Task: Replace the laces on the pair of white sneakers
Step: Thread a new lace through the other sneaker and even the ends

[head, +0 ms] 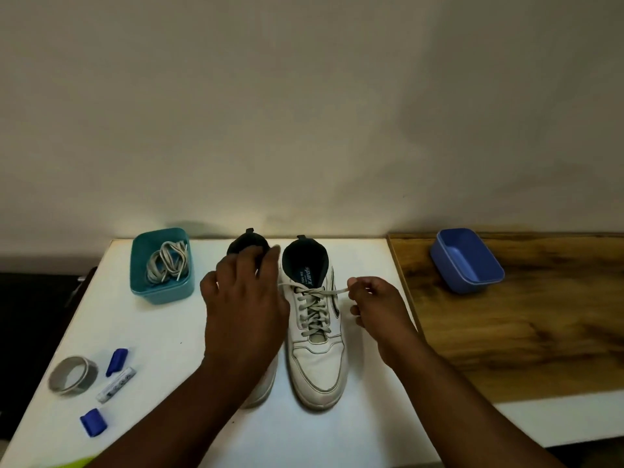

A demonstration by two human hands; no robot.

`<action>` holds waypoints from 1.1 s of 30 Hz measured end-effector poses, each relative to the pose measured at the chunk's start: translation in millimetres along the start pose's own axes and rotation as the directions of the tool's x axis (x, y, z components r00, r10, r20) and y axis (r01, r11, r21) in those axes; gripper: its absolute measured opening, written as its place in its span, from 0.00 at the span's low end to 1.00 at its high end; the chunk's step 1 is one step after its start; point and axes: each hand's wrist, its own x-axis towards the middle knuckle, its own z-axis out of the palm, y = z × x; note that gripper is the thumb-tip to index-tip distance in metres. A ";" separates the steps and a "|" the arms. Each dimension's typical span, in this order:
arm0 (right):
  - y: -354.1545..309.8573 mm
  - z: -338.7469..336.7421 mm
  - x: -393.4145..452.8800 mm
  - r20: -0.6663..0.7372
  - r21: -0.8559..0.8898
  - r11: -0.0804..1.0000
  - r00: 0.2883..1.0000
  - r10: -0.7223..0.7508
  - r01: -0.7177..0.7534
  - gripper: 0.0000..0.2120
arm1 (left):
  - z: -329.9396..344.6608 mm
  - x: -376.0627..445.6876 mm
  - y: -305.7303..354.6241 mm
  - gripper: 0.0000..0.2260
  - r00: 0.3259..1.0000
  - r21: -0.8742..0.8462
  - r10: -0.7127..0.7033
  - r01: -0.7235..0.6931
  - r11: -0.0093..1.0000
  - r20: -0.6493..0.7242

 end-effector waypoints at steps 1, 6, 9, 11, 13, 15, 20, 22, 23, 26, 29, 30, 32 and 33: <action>0.9 2.5 -0.4 -0.046 -0.035 0.999 0.999 -0.025 0.023 0.17 | 1.6 -1.6 2.9 0.24 0.999 0.003 0.035 -0.035 0.999 -0.025; 1.7 8.5 -7.4 -0.177 -0.436 0.892 0.960 -0.215 0.119 0.17 | 14.3 -0.5 6.7 0.10 0.996 -0.013 0.082 -0.082 0.997 -0.020; -3.6 14.3 -8.6 -0.060 -0.421 0.901 0.988 -0.143 0.105 0.32 | 18.2 1.9 7.6 0.09 0.997 -0.027 0.083 -0.083 0.996 -0.006; -2.3 19.5 -9.6 -0.026 -0.370 0.922 0.991 -0.133 0.114 0.33 | 18.4 3.6 6.2 0.08 0.996 -0.035 0.084 -0.085 0.996 -0.020; -1.9 23.7 -11.2 -0.016 -0.306 0.942 0.988 -0.151 0.139 0.32 | 18.1 4.5 3.7 0.08 0.996 -0.041 0.082 -0.084 0.996 -0.029; -2.5 26.3 -9.7 -0.014 -0.220 0.965 0.989 -0.150 0.143 0.29 | 19.2 4.5 1.4 0.07 0.996 -0.047 0.081 -0.083 0.995 -0.030; -8.4 26.1 -13.2 0.007 -0.081 0.994 0.997 -0.077 0.077 0.21 | 21.1 4.0 4.4 0.11 1.000 -0.139 0.026 -0.025 0.990 0.005; -11.1 26.4 -18.1 0.046 0.036 0.999 0.998 -0.030 0.029 0.14 | 18.1 4.6 8.4 0.13 1.000 -0.193 -0.008 0.012 0.981 0.021; -13.5 27.5 -20.1 0.068 0.087 0.996 0.998 -0.010 0.004 0.10 | 17.1 5.1 9.8 0.12 0.999 -0.208 -0.020 0.025 0.978 0.025; -19.2 32.5 -23.6 0.085 0.136 0.991 0.996 -0.011 -0.001 0.06 | 17.0 6.6 11.3 0.06 0.998 -0.205 -0.037 0.046 0.978 0.048; -22.4 35.0 -25.1 0.059 0.080 0.993 0.994 -0.087 0.082 0.07 | 21.2 7.2 10.5 0.05 0.998 -0.205 -0.034 0.045 0.978 0.060; -23.6 34.7 -25.4 0.055 0.080 0.992 0.994 -0.098 0.093 0.07 | 22.0 7.6 9.8 0.05 0.998 -0.199 -0.031 0.042 0.979 0.058; -26.6 32.5 -27.2 0.055 0.156 0.986 0.996 -0.077 0.067 0.06 | 19.2 9.4 7.7 0.05 0.999 -0.161 -0.011 0.019 0.987 0.045; -27.3 30.7 -28.2 0.055 0.195 0.979 0.996 -0.066 0.054 0.06 | 16.0 10.1 6.4 0.05 0.999 -0.143 0.003 0.002 0.990 0.037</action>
